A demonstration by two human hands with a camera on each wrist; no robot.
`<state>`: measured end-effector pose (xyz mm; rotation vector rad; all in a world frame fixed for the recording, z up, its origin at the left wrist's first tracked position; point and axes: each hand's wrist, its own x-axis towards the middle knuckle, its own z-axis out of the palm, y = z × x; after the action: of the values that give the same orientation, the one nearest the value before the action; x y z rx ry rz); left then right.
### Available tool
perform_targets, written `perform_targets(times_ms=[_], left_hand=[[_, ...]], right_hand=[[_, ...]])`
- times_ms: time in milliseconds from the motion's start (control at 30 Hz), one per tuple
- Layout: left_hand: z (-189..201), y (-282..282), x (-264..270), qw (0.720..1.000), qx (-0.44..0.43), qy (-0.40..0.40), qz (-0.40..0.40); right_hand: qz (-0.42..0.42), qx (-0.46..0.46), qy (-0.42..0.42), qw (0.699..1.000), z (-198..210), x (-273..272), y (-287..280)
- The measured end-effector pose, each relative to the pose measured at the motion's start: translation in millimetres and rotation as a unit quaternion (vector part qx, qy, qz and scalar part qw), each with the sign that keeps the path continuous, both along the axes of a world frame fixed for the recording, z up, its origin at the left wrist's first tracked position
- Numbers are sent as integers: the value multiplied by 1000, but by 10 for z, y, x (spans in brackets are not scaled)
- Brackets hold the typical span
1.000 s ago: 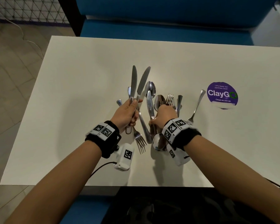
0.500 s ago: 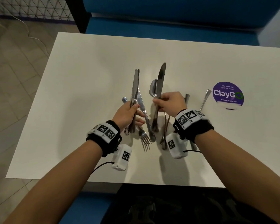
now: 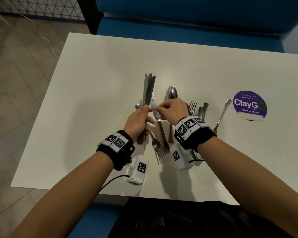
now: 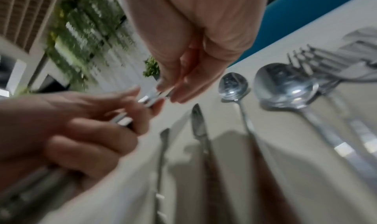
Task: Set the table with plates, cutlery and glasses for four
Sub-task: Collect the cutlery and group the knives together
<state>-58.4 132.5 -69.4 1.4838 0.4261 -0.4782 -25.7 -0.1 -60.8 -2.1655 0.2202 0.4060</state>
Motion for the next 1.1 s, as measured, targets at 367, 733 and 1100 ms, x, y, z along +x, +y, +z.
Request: perform_targets(times_ms=[367,733,1100], left_hand=[[-17,129,120,999,9,-7,-40],[-5,105,95,999,22,-7,-34],[117,-356,216,998,35,-17,-40]], right_hand=[[77,-219,120,965,-177,-93,27],[137,-277,59,949,-146,-152,130],[-157,166,19,973,219,-6,-504]])
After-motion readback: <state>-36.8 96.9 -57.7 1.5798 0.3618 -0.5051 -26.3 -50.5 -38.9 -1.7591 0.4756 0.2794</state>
